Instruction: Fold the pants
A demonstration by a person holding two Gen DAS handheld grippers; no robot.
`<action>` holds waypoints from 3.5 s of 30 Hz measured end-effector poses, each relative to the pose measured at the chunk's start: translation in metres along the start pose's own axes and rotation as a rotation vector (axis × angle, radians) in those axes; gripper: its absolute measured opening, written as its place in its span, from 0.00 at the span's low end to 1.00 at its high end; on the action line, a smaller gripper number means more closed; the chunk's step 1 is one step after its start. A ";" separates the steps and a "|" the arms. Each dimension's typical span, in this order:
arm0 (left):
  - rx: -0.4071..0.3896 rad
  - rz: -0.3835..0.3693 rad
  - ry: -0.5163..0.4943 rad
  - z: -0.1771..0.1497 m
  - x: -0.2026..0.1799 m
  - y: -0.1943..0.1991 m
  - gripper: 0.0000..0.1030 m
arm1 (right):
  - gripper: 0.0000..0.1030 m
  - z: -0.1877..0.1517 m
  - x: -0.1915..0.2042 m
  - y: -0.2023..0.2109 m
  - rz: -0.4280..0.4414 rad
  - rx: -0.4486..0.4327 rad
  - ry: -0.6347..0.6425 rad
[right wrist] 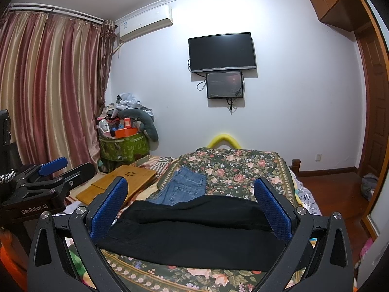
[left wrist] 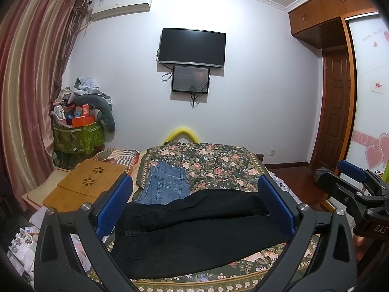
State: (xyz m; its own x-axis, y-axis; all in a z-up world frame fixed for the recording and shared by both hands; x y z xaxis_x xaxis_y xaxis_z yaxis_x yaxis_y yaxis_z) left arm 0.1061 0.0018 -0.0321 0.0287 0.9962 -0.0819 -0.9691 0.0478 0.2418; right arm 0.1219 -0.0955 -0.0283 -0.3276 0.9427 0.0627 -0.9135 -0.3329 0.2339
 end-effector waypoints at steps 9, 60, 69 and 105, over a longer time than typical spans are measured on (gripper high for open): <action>0.002 -0.001 0.004 -0.002 0.002 -0.002 1.00 | 1.00 -0.001 -0.002 -0.005 -0.003 0.011 -0.001; 0.948 0.195 0.199 -0.254 0.279 -0.413 0.46 | 0.88 -0.174 -0.112 -0.389 0.131 0.719 0.108; 0.963 0.148 0.122 -0.252 0.262 -0.405 0.20 | 0.56 -0.192 -0.093 -0.410 0.182 0.768 0.249; 0.503 0.209 0.009 -0.104 0.215 -0.197 0.10 | 0.05 -0.131 -0.054 -0.195 0.153 0.497 0.111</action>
State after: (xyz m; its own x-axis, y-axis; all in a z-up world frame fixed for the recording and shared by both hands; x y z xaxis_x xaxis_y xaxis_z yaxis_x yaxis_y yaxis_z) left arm 0.2773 0.1990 -0.1979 -0.1566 0.9876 0.0101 -0.7169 -0.1207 0.6866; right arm 0.2859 -0.0837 -0.2048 -0.4960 0.8676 0.0349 -0.6379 -0.3914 0.6632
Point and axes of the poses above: each gripper's, at about its wrist camera, not at the fingertips, and y roughly against the way its jaws point, x to its left, z to its top, the point moved 10 cm from there along -y, roughly the way its jaws point, and after that the axes turned 2 degrees about -z, right-handed, at the moved point
